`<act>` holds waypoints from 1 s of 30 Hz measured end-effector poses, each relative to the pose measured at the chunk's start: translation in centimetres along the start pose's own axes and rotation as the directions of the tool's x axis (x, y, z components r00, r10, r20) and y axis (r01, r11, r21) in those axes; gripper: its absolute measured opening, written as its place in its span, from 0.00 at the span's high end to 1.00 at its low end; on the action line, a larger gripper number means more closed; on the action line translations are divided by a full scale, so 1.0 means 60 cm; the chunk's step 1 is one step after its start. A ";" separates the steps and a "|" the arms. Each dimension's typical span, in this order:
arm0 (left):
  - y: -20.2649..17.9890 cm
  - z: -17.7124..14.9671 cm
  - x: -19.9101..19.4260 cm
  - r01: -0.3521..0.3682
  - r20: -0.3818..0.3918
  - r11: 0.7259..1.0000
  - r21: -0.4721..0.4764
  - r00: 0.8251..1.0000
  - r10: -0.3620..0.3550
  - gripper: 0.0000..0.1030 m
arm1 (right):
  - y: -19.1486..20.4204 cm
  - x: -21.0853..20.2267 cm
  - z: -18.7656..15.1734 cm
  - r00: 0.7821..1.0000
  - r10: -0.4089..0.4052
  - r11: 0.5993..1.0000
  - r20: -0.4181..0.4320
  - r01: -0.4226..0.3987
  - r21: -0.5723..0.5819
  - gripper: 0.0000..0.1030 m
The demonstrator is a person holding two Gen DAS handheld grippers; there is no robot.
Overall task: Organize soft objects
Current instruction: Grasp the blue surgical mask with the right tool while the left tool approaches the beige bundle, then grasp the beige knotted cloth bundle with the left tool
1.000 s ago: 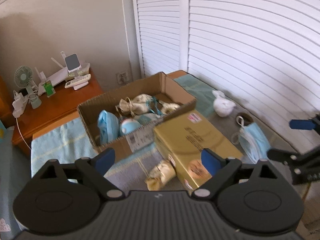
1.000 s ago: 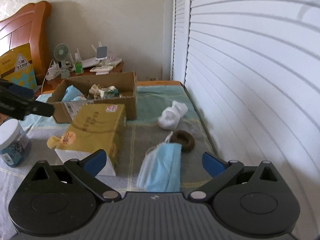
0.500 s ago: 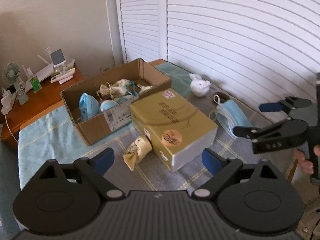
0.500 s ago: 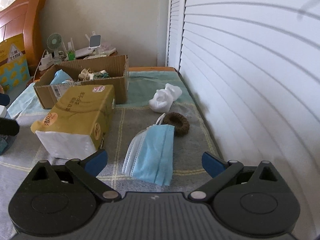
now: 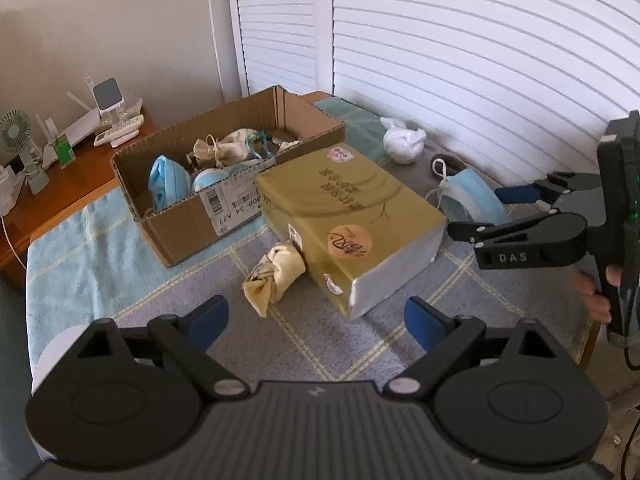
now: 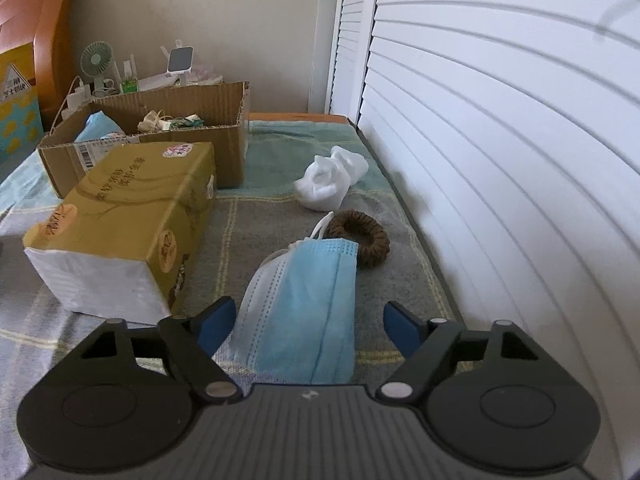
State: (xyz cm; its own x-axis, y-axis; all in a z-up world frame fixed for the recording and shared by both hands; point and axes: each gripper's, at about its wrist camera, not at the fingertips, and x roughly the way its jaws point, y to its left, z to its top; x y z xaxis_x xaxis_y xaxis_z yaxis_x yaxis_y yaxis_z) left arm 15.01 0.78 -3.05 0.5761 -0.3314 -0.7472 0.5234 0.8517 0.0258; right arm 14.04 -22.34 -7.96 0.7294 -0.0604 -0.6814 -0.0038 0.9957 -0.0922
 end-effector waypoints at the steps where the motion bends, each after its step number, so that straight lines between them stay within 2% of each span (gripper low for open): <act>1: 0.000 0.000 0.001 0.000 -0.002 1.000 0.001 1.000 0.000 0.08 | 0.000 0.002 0.000 1.000 0.000 1.000 -0.002 0.000 0.001 0.22; 3: 0.001 0.001 0.004 -0.002 -0.006 1.000 0.001 1.000 0.002 0.08 | 0.001 0.007 0.001 1.000 -0.010 1.000 -0.009 0.010 0.001 0.28; 5: 0.002 0.000 0.007 -0.002 -0.009 1.000 0.002 1.000 0.002 0.08 | 0.002 0.010 0.000 1.000 -0.014 1.000 -0.015 0.014 -0.005 0.38; 8: 0.005 -0.001 0.010 -0.006 -0.014 1.000 0.000 1.000 0.006 0.08 | 0.001 0.007 -0.001 1.000 -0.010 1.000 -0.020 0.010 -0.004 0.45; 11: 0.007 -0.002 0.012 -0.008 -0.016 1.000 -0.001 1.000 0.008 0.08 | -0.001 0.000 -0.003 1.000 -0.009 1.000 -0.020 0.009 -0.008 0.48; 19: 0.015 0.002 0.016 -0.025 -0.012 1.000 0.015 1.000 0.025 0.10 | -0.011 -0.019 -0.012 0.999 0.021 1.000 -0.035 -0.022 -0.011 0.48; 22: 0.023 0.005 0.019 -0.031 -0.013 0.999 0.018 0.999 0.032 0.17 | -0.010 -0.020 -0.014 0.999 0.024 1.000 -0.037 -0.024 -0.012 0.48; 24: 0.029 0.006 0.020 -0.033 -0.016 0.999 0.020 0.999 0.033 0.26 | -0.009 -0.020 -0.014 0.999 0.026 1.000 -0.037 -0.026 -0.015 0.48; 30: 0.047 0.016 0.027 -0.034 -0.010 0.999 0.029 0.999 0.034 0.39 | -0.005 -0.020 -0.011 0.998 0.039 0.999 -0.039 -0.040 -0.025 0.48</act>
State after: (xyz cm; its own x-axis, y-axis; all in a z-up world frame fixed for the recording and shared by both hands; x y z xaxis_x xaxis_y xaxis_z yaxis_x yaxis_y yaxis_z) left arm 18.00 2.28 -3.54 0.5871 -0.2982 -0.7526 0.5215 0.8504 0.0699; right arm 12.72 -22.63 -7.57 0.7012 -0.0245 -0.7126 -0.0500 0.9953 -0.0835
